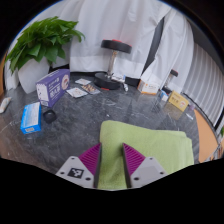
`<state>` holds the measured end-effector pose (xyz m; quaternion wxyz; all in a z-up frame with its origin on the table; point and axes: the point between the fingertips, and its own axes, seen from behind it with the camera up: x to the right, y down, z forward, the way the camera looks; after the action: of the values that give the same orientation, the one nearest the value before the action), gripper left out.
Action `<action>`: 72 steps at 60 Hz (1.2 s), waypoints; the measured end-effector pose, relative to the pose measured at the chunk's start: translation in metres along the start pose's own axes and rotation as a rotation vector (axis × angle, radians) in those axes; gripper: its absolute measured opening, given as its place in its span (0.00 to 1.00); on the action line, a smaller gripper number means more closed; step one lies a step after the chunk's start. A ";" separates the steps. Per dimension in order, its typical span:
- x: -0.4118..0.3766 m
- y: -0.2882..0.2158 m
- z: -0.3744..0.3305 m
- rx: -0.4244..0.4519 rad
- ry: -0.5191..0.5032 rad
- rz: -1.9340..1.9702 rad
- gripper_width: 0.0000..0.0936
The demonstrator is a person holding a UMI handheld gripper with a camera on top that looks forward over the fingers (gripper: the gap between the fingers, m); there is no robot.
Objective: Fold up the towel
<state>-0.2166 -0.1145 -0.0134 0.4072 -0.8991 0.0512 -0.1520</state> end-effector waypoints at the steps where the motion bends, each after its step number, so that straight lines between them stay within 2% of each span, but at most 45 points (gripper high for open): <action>1: 0.001 -0.001 0.000 0.002 0.010 -0.010 0.35; 5: 0.007 -0.004 0.002 0.015 0.035 -0.044 0.13; 8: 0.006 -0.006 0.003 0.023 0.030 -0.047 0.05; 14: 0.002 -0.009 0.001 0.003 -0.013 0.003 0.04; 19: -0.009 -0.023 -0.020 -0.021 -0.122 0.084 0.04; 24: -0.017 -0.068 -0.059 0.034 -0.253 0.189 0.04; 29: -0.003 -0.114 -0.096 0.109 -0.333 0.266 0.03; 35: 0.038 -0.132 -0.107 0.146 -0.360 0.298 0.04; 43: 0.100 -0.098 -0.073 0.105 -0.315 0.281 0.04; 46: 0.125 -0.077 -0.057 0.069 -0.294 0.275 0.10; 51: 0.159 -0.040 -0.029 0.005 -0.265 0.266 0.30; 53: 0.177 -0.026 -0.021 -0.023 -0.236 0.256 0.40; 57: 0.213 -0.011 -0.013 -0.040 -0.166 0.223 0.68; 59: 0.226 -0.008 -0.014 -0.043 -0.149 0.207 0.79; 65: 0.248 -0.002 -0.025 -0.036 -0.129 0.166 0.90; 72: 0.249 -0.011 -0.053 -0.004 -0.150 0.122 0.91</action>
<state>0.0023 -0.1989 0.0850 0.4168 -0.9040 0.0753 -0.0591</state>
